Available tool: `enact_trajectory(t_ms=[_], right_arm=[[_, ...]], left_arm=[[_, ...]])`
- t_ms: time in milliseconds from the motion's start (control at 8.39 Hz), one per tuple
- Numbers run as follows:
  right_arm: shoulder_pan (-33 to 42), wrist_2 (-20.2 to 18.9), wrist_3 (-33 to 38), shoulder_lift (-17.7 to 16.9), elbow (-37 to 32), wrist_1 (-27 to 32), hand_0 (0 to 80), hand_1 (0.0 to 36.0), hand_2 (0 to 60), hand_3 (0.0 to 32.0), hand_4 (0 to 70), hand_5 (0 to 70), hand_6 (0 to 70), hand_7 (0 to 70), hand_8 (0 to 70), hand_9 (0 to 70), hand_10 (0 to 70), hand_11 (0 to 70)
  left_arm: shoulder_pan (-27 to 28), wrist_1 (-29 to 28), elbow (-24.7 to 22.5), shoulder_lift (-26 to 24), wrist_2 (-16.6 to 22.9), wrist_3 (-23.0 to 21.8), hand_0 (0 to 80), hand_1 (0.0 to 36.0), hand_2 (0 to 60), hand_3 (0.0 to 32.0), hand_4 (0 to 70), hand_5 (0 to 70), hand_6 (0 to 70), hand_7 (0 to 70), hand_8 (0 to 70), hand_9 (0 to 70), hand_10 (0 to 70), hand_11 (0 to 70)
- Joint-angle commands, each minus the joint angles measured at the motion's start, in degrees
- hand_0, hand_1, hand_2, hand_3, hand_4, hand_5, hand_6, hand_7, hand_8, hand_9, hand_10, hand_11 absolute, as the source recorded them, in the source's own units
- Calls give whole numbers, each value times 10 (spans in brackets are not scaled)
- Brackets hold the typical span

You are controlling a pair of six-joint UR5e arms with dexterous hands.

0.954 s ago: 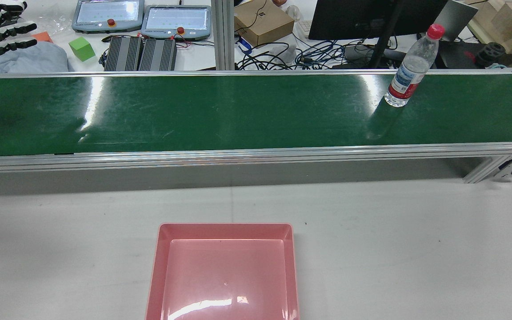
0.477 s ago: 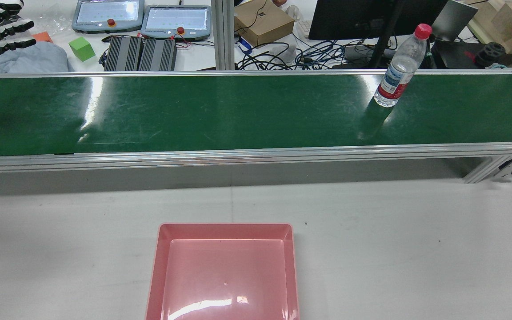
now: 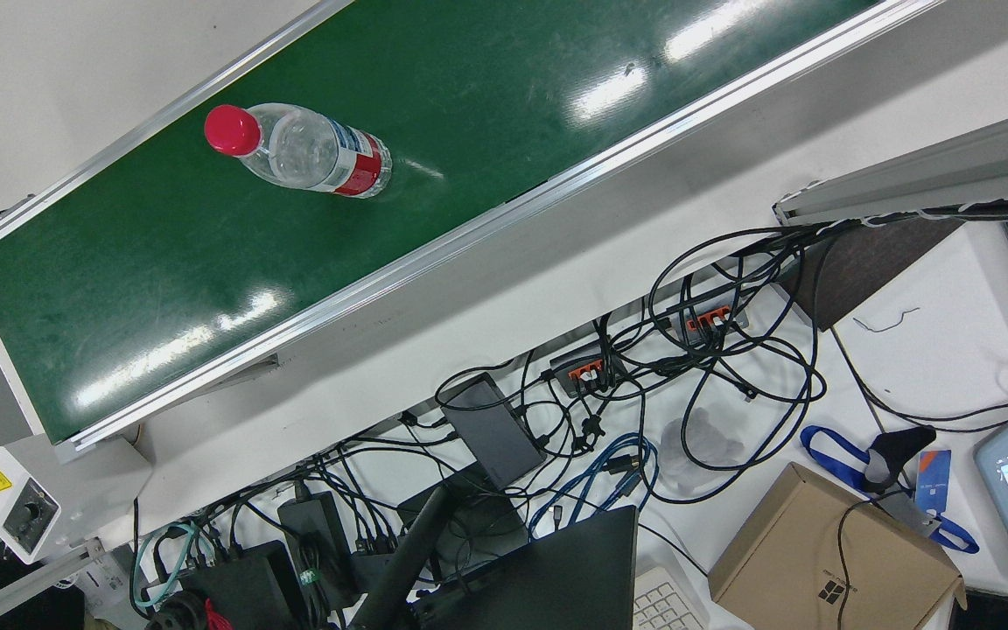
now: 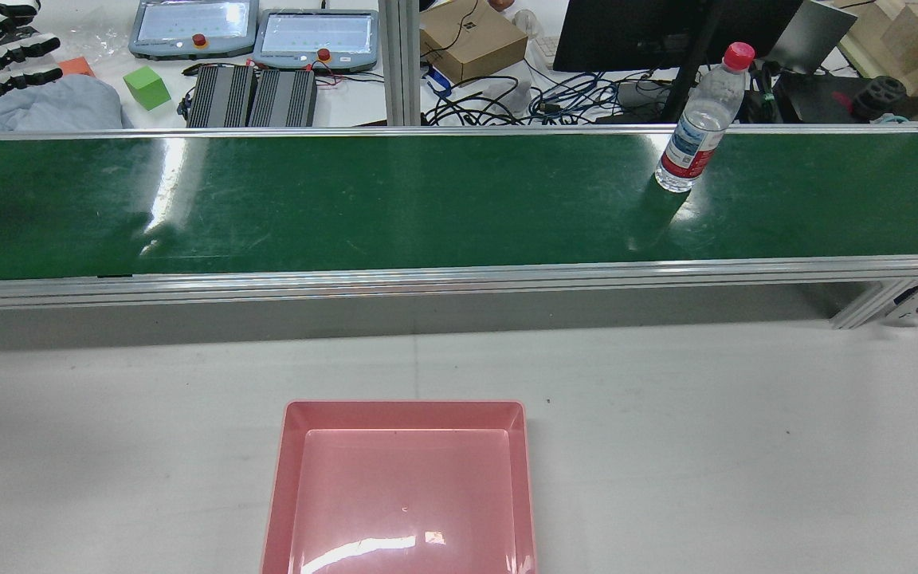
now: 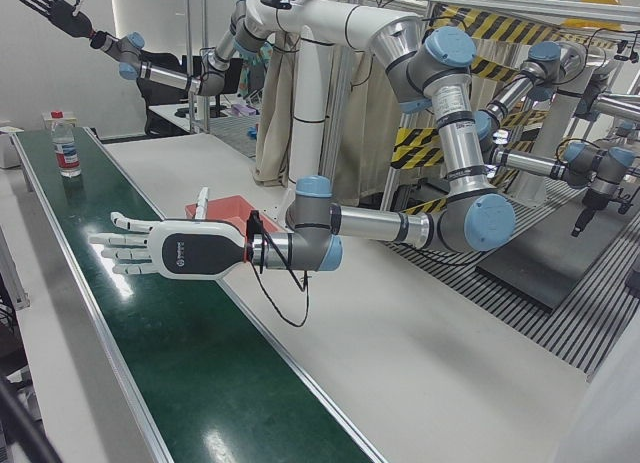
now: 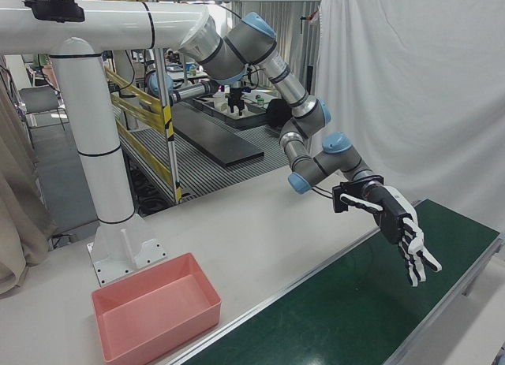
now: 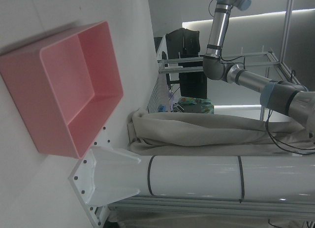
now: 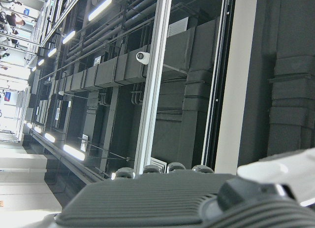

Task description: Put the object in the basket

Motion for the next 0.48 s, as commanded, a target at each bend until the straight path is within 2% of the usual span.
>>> enact_trajectory(t_ms=[0, 119, 358], right_arm=[[0, 0, 0, 0, 0, 0, 0, 0, 0, 0, 0, 0, 0, 0, 0, 0, 0, 0], [0, 0, 0, 0, 1, 0, 0, 0, 0, 0, 0, 0, 0, 0, 0, 0, 0, 0], [0, 0, 0, 0, 1, 0, 0, 0, 0, 0, 0, 0, 0, 0, 0, 0, 0, 0]], left_arm=[[-1, -1, -2, 0, 0, 0, 413, 0, 0, 102, 0, 315, 37, 21, 91, 100, 84, 121], [-1, -1, -1, 1, 0, 0, 428, 0, 0, 94, 24, 321, 48, 29, 109, 110, 91, 131], [0, 0, -2, 1, 0, 0, 429, 0, 0, 94, 26, 320, 47, 30, 110, 111, 90, 129]])
